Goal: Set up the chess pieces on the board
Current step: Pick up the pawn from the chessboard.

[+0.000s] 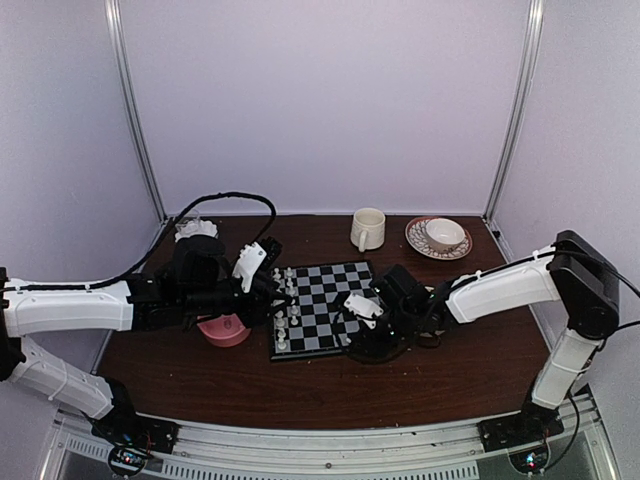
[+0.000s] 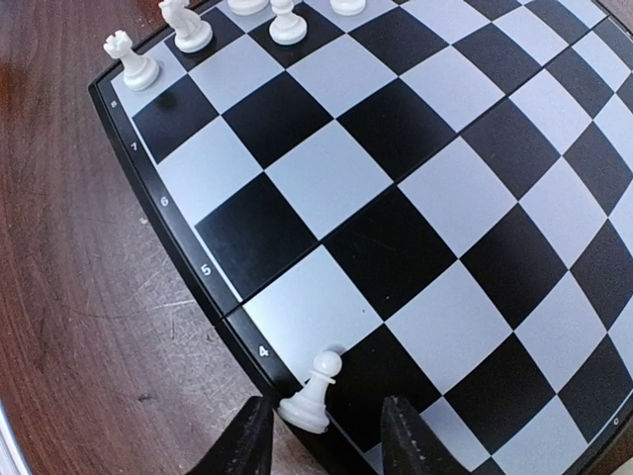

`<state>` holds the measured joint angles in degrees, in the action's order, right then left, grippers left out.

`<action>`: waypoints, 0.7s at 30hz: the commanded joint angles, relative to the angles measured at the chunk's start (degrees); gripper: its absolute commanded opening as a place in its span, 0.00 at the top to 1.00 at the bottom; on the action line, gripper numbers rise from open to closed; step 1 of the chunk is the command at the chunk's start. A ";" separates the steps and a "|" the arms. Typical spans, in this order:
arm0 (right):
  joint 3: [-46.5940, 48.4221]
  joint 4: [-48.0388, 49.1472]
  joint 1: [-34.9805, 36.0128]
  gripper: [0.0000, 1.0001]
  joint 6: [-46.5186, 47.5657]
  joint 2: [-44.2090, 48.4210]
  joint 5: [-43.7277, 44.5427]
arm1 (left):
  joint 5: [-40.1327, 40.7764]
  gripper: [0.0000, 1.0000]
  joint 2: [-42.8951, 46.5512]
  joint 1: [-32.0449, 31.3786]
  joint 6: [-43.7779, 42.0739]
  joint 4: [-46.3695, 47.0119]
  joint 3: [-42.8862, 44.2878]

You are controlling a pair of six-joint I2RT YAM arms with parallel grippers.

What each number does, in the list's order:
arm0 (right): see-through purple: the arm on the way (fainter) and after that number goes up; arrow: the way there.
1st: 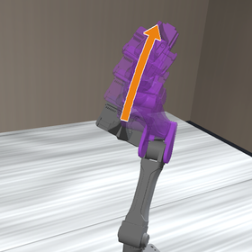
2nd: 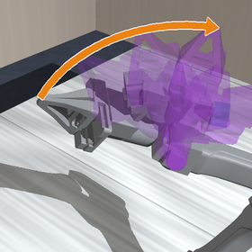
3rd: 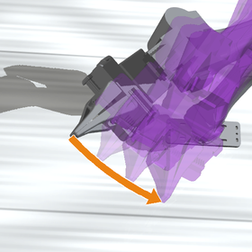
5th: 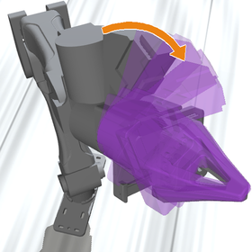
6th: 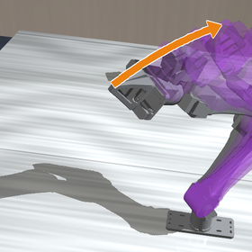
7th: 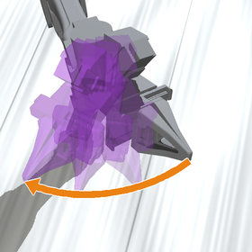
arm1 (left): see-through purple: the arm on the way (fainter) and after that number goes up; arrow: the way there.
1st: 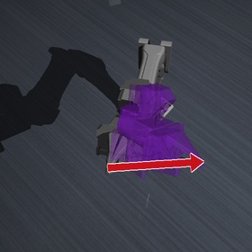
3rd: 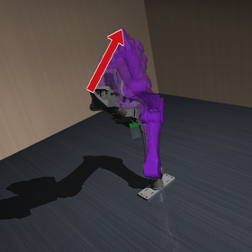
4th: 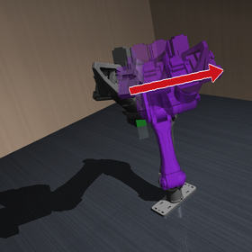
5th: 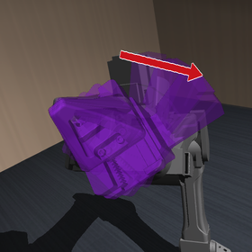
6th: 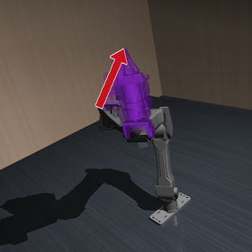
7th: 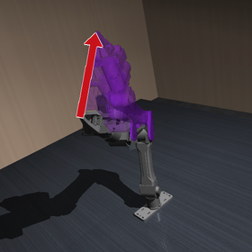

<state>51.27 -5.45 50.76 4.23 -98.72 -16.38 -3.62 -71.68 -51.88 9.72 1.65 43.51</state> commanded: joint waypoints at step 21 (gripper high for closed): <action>0.07 0.76 0.47 0.83 -1.65 1.62 1.82 | 0.10 0.52 -0.18 -0.25 2.91 2.32 -0.22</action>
<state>52.45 -5.78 50.89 3.03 -99.66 -14.98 -3.62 -72.05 -51.88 10.63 1.58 43.51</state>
